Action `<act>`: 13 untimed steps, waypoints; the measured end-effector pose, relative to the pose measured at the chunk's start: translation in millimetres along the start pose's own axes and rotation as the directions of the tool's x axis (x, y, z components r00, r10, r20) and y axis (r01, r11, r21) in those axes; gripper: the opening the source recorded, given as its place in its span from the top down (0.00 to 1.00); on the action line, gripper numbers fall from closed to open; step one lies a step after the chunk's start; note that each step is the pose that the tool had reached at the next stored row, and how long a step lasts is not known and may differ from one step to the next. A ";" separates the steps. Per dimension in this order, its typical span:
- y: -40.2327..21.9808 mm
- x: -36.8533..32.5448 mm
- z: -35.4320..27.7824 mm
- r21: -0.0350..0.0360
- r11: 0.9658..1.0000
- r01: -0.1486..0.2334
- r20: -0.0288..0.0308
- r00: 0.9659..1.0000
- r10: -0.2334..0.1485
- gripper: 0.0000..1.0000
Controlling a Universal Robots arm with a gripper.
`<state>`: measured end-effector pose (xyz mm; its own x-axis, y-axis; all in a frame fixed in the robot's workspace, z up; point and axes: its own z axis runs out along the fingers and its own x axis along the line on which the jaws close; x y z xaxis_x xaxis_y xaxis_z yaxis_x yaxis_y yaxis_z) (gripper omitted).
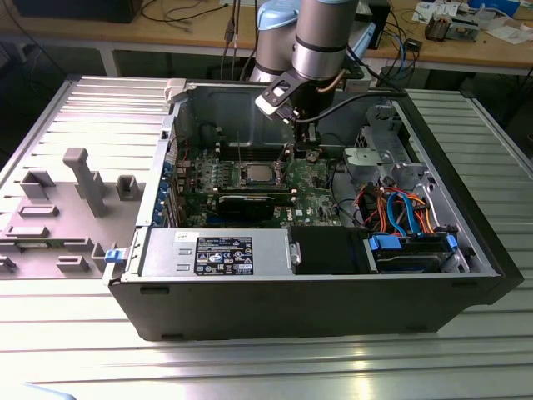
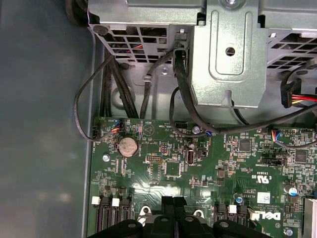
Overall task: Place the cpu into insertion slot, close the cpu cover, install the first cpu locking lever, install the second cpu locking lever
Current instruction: 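Close the cpu cover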
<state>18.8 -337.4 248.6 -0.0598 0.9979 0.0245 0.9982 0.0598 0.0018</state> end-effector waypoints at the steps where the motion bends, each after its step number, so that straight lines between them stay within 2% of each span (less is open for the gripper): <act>1: -0.3 0.0 0.0 0.000 1.000 0.000 0.000 1.000 0.000 0.89; 13: -2.4 0.1 0.1 0.000 1.000 0.000 0.000 1.000 0.000 0.89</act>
<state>16.3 -337.4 248.5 -0.0597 0.9979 0.0244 0.9982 0.0597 0.0018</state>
